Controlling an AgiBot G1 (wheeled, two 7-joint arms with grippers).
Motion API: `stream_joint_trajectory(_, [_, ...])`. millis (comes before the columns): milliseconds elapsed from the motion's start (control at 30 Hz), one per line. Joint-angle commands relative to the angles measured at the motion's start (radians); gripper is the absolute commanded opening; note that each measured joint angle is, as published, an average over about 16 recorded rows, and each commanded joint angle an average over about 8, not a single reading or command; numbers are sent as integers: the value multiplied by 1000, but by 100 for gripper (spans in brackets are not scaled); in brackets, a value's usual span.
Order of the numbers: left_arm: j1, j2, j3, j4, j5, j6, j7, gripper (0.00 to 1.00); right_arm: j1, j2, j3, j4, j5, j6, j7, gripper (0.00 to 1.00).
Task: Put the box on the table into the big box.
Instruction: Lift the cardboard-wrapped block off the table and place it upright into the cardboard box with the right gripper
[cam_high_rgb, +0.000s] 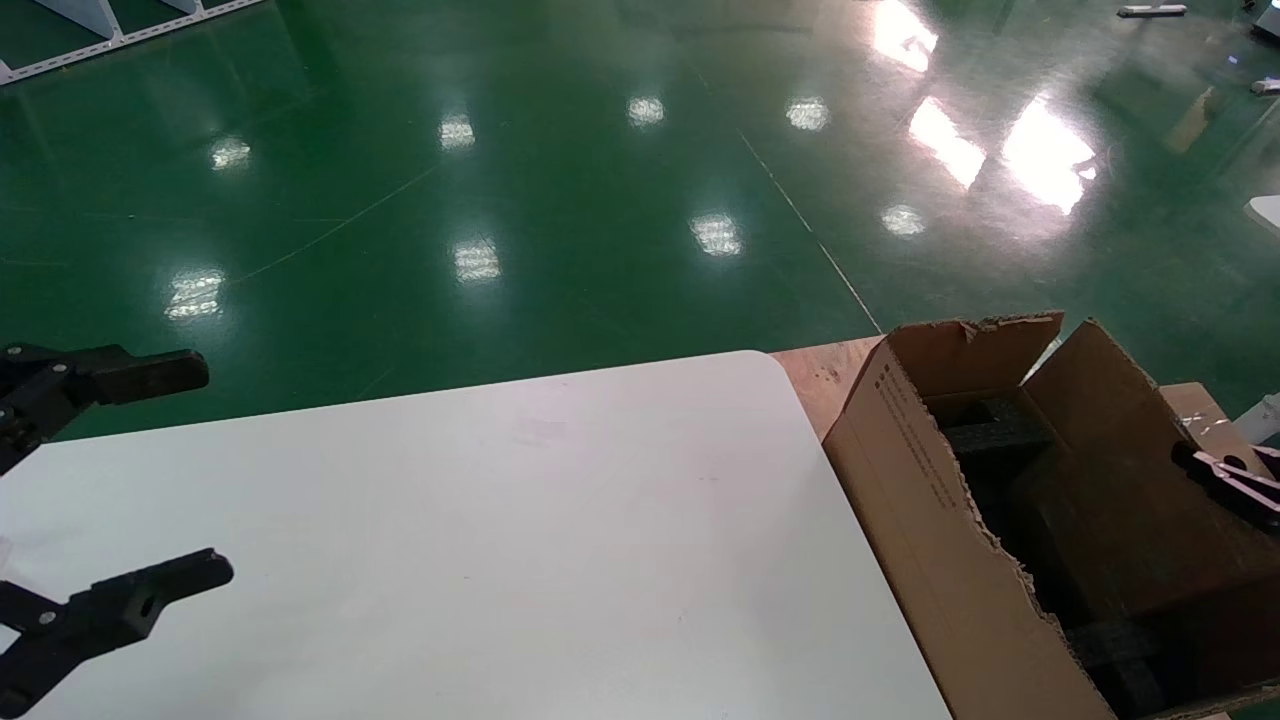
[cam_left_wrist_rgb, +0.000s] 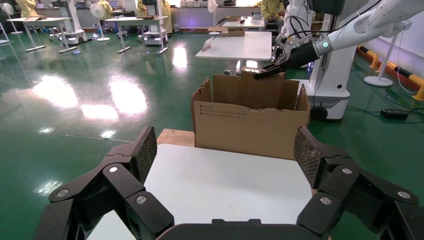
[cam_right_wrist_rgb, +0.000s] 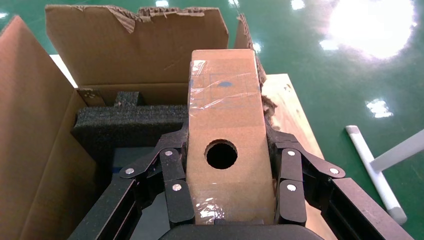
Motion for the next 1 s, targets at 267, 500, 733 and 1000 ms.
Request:
stream_joint_trajectory(267, [0, 0, 0, 0, 0, 0, 0, 100, -27, -30, -15, -61, 3, -21, 39, 0])
stream_joint_trajectory(500, [0, 0, 0, 0, 0, 0, 0, 100, -34, -50, -24, -108, -8, -36, 64, 0])
stream_joint_trajectory(733, [0, 0, 0, 0, 0, 0, 0, 100, -27, -61, -31, -147, -33, -50, 85, 58])
stream_joint_trajectory(1000, [0, 0, 0, 0, 0, 0, 0, 100, -20, -65, -35, -173, -53, -64, 92, 100])
